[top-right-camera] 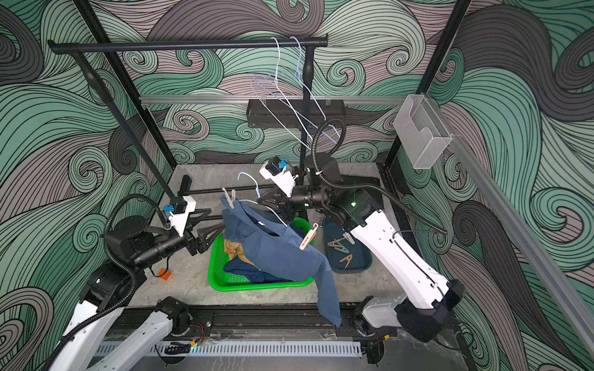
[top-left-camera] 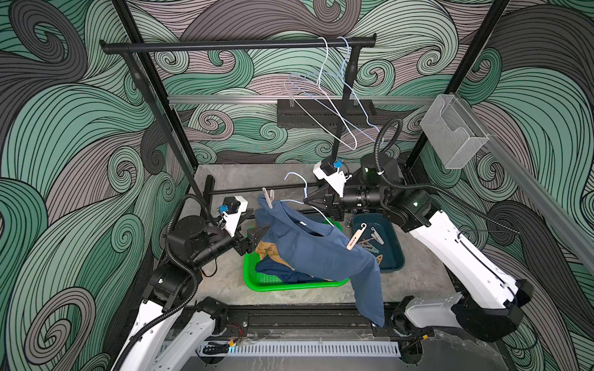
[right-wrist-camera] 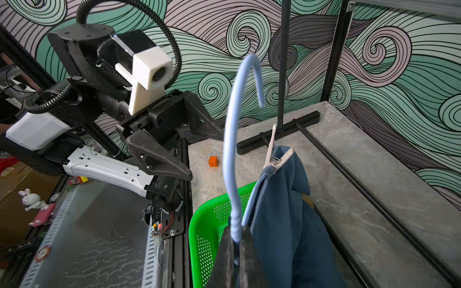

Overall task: Remove the clothespins securing t-shirts to the hanger
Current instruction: Pick up the hanger from the clothes rail.

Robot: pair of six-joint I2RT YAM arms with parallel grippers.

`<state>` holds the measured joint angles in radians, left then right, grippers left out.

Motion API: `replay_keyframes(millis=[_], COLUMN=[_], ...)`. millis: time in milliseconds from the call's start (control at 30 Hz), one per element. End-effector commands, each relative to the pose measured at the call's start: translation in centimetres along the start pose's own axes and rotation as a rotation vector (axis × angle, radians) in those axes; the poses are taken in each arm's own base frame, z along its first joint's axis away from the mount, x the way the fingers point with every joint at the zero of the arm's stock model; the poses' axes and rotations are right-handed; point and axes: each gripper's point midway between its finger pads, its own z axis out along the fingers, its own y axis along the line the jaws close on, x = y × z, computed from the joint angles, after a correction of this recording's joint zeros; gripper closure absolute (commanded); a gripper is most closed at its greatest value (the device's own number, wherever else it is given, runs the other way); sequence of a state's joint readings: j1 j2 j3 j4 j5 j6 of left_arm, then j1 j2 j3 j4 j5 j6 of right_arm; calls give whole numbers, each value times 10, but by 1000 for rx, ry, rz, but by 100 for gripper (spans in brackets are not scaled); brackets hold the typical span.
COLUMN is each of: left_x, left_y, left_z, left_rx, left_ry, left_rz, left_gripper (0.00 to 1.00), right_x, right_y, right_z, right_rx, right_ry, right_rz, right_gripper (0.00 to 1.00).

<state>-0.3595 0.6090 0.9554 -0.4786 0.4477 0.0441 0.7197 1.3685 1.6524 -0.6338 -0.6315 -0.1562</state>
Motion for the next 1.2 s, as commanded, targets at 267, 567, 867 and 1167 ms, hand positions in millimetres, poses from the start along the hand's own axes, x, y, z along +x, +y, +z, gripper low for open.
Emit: replay_keyframes(millis=[267,567,867,1167], left_x=[-44,-9,-10,-19], left_y=[-12,-12,-15,24], left_z=[-20,-12,9,6], left_rx=[24,54,256,186], left_ry=[-77,38,116,11], left_rz=[71,37,-13,-13], left_gripper=[25,21,20,13], right_x=[-35,22,33,38], right_y=[12,6,-13,-30], right_z=[17,33,31,27], right_rx=[-178,-197,-241,-204], right_ry=[-32,66,48,51], right_rz=[-73,-94,-112,-116], right_gripper=[100,100,100,100])
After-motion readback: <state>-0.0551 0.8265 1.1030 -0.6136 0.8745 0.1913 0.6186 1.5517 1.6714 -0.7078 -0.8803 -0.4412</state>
